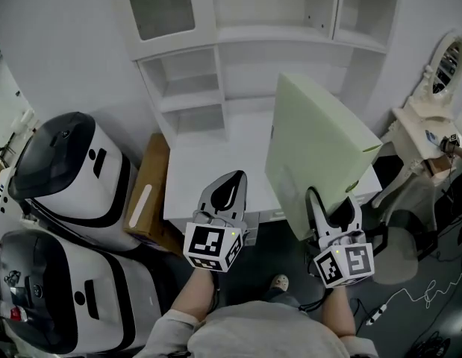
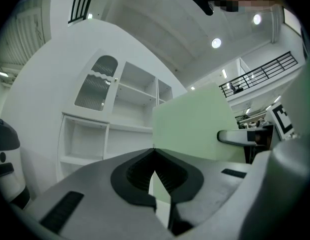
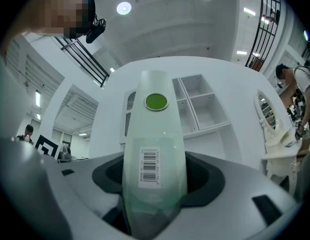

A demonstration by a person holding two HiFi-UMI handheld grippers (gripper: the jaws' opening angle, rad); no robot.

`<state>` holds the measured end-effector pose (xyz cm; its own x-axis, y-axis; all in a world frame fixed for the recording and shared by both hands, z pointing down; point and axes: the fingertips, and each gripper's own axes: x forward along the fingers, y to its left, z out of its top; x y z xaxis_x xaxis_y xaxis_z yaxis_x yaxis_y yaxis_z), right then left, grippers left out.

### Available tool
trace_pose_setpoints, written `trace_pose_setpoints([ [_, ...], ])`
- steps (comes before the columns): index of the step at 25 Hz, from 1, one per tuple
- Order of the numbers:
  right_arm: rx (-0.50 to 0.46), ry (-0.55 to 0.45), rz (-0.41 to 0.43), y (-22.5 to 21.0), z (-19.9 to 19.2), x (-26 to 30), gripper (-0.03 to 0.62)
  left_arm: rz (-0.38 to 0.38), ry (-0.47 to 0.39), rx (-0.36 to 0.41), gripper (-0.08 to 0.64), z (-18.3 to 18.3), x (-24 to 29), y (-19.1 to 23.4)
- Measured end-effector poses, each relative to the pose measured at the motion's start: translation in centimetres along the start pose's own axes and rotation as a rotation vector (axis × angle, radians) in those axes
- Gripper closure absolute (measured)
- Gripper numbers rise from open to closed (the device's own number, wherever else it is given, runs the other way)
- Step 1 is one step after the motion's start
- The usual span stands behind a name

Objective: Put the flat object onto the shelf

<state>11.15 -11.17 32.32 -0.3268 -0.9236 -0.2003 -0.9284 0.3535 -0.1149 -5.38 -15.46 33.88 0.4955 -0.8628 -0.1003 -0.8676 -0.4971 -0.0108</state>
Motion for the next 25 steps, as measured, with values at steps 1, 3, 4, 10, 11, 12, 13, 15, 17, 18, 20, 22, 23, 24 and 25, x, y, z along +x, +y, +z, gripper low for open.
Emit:
trace_pose_setpoints([
  [1,0.000,-0.001,0.007,-0.6,0.1,0.6,0.310,0.008,-0.002,0.000,0.548,0.0,0.8,0.1],
  [3,-0.002,-0.001,0.023,-1.9,0.2,1.8,0.310,0.023,-0.005,-0.001,0.548,0.1,2.3,0.1],
  [4,-0.002,-0.001,0.031,-2.5,0.3,2.4,0.310,0.032,-0.007,-0.002,0.548,0.1,3.0,0.1],
  [10,-0.011,0.002,0.085,-6.1,0.5,5.2,0.310,0.079,-0.016,-0.001,0.548,-0.2,7.0,-0.5],
  [11,-0.013,0.002,0.095,-6.7,0.6,5.7,0.310,0.087,-0.016,-0.002,0.548,-0.2,7.7,-0.6],
  [12,-0.015,0.002,0.106,-7.3,0.6,6.1,0.310,0.096,-0.017,-0.002,0.548,-0.3,8.3,-0.7],
  [13,-0.018,0.003,0.117,-7.8,0.6,6.5,0.310,0.104,-0.018,-0.002,0.548,-0.4,8.8,-0.8],
  [15,-0.028,0.002,0.139,-8.7,0.7,7.3,0.310,0.122,-0.020,-0.001,0.548,-0.6,9.8,-1.0],
  [17,-0.040,0.003,0.161,-9.6,0.7,8.0,0.310,0.140,-0.023,-0.002,0.548,-0.7,10.7,-1.2],
  [18,-0.045,0.004,0.172,-10.0,0.7,8.3,0.310,0.149,-0.022,-0.004,0.548,-0.8,11.1,-1.3],
  [20,-0.055,0.006,0.194,-10.7,0.7,8.8,0.310,0.164,-0.019,-0.005,0.548,-1.0,11.8,-1.6],
  [22,-0.060,0.002,0.211,-11.2,0.7,9.3,0.310,0.175,-0.014,-0.004,0.548,-1.3,12.2,-1.6],
  [23,-0.062,0.000,0.219,-11.4,0.7,9.7,0.310,0.180,-0.010,-0.003,0.548,-1.5,12.4,-1.6],
  [24,-0.065,-0.001,0.225,-11.6,0.7,10.0,0.310,0.185,-0.007,-0.001,0.548,-1.5,12.6,-1.5],
  [25,-0.070,-0.001,0.232,-11.7,0.7,10.2,0.310,0.190,-0.004,0.003,0.548,-1.5,12.8,-1.4],
])
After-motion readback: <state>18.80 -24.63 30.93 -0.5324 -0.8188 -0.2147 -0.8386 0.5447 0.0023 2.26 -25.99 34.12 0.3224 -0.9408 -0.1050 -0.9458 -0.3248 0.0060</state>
